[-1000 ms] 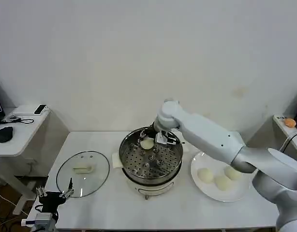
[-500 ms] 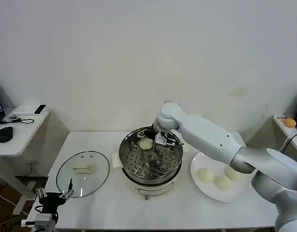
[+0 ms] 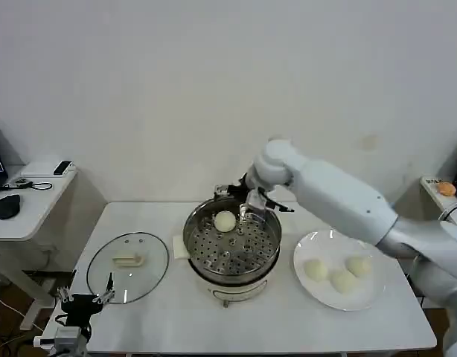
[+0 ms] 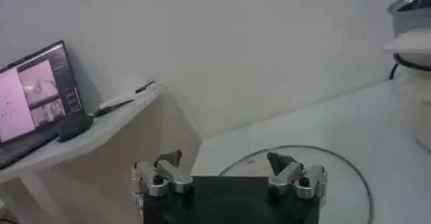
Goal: Take steamed baozi put them in steamer then cover it.
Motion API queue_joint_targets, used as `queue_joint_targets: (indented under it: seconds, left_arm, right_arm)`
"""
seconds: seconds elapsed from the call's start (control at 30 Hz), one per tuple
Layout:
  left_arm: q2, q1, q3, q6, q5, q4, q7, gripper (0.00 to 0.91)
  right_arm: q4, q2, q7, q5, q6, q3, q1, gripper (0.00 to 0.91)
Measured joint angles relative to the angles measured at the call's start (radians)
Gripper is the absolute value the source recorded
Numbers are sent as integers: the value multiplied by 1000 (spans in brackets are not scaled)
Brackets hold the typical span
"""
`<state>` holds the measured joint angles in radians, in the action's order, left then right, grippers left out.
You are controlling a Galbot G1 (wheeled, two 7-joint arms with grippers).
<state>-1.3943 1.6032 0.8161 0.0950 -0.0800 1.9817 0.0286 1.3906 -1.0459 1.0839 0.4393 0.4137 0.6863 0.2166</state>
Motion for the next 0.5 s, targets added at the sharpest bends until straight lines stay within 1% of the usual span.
queue_joint_targets:
  seconds: [0.13,0.33,0.5]
  left_arm:
    - [0,2,-6,4,4,11,3,907]
    - [11,2,-18,12,8,28,11,907]
    - [21,1,-29,16,13,41,14,907]
  right_arm:
    - [25,59,-2,-130,-100,13,40,907]
    - [49,140,19,-326,-326,39,102,907]
    - [49,205,56,-438,-499,54,130,907]
